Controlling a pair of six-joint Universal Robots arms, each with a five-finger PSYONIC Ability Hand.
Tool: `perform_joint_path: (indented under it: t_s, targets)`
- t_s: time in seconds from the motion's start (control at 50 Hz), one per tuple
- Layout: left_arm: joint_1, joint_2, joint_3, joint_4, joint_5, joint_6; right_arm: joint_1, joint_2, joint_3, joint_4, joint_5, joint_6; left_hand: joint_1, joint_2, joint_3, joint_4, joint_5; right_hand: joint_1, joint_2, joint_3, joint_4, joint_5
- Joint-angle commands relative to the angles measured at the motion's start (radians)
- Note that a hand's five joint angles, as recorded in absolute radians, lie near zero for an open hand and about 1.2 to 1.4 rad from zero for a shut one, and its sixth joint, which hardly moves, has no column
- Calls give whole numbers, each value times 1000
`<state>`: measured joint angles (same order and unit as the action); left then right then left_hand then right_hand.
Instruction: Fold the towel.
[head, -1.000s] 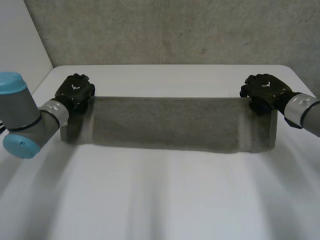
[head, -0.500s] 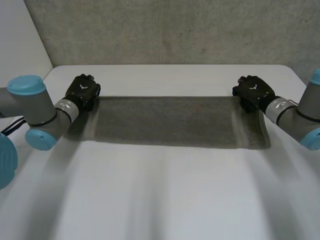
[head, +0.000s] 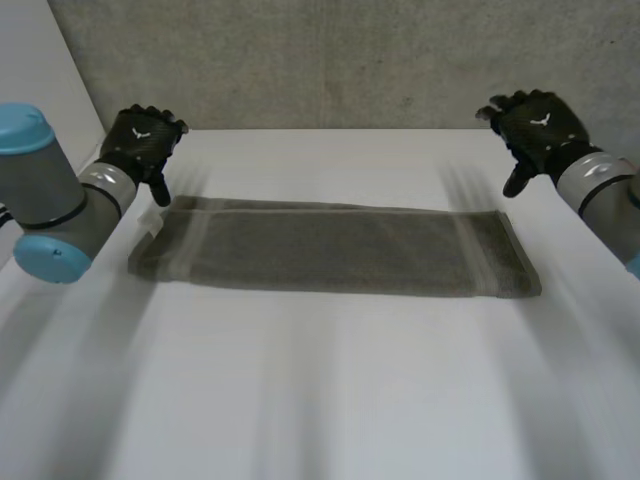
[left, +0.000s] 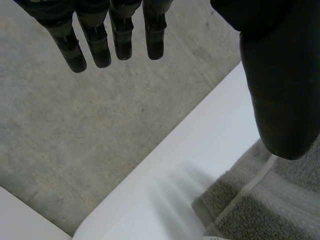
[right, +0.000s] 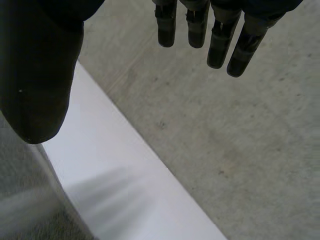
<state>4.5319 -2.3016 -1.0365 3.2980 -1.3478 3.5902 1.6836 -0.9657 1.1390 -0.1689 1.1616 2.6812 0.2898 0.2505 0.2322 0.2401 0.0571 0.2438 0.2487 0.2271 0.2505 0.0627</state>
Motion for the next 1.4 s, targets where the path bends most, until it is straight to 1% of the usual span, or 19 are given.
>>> perform_joint_path:
  t_s: [0.02,0.14,0.26,0.3,0.34,0.42,0.62,0.7,0.78,0.86,0.92,1.04,1.08,1.12,1.28,1.3,1.32,1.34,1.4]
  targets:
    - [4,138,-170,3,7,-10,-7,-140,180,41,-17,25,-94,-55,-58,-66,-36,-69,-74,-53,-76,-63]
    - [27,203,-307,11,1,-10,-7,-191,316,126,-20,17,-94,-55,-58,-66,-36,-69,-74,-53,-76,-63]
    - [52,274,-435,11,10,-10,-41,-208,426,123,-31,-26,-97,-58,-58,-66,-39,-69,-74,-53,-76,-63]
    - [53,310,-506,17,18,-8,-70,-211,475,98,-63,-69,-97,-58,-58,-66,-39,-69,-74,-53,-76,-63]
    - [53,326,-536,17,18,-8,-79,-200,487,91,-83,-90,-97,-58,-58,-66,-39,-54,-59,-53,-76,-47]
    - [53,343,-589,38,18,-10,-108,-139,481,66,-108,-132,-94,-55,-58,-66,-36,143,138,-53,-76,149]
    - [53,343,-634,106,13,-10,-114,-27,423,42,-97,-146,-94,-55,-58,-66,-36,167,162,-53,-76,174]
    - [52,343,-634,106,13,-11,-114,7,392,39,-97,-146,-94,-55,-58,-66,-36,392,388,-53,-76,399]
    - [49,344,-636,106,13,-11,-113,27,377,39,-95,-146,-94,-55,-58,-66,-36,434,429,-53,-76,441]
    - [49,344,-639,106,13,-11,-113,41,369,37,-95,-161,-94,-55,-58,-66,-36,718,713,-53,-76,725]
    - [52,344,-640,109,13,-11,-113,58,358,38,-95,-179,-94,-55,-58,-66,-36,824,819,-53,-76,831]
    - [55,344,-642,109,13,-11,-120,75,354,40,-89,-201,-94,-55,-58,-66,-36,878,873,-53,-76,884]
    - [55,344,-642,109,13,-11,-137,71,355,43,-91,-207,-94,-55,-58,-66,-36,1111,1106,-53,-76,1118]
    - [55,344,-643,109,12,-11,-148,67,355,46,-91,-207,-94,-55,-58,-66,-36,1152,1147,-53,-76,1159]
    - [58,346,-642,109,12,-13,-189,55,357,52,-91,-207,-94,-55,-58,-66,-36,1152,1148,-53,-76,1159]
    - [58,346,-642,109,12,-13,-191,52,360,52,-89,-207,-94,-55,-58,-66,-36,895,890,-53,-76,901]
    - [58,346,-643,109,10,-13,-191,51,360,52,-89,-207,-94,-55,-58,-66,-36,892,887,-53,-76,899]
    - [58,346,-643,111,10,-11,-191,45,367,52,-88,-207,-94,-55,-58,-66,-36,686,681,-53,-76,692]
    - [58,344,-645,109,9,-13,-191,18,381,52,-86,-202,-94,-55,-58,-66,-36,570,565,-53,-76,576]
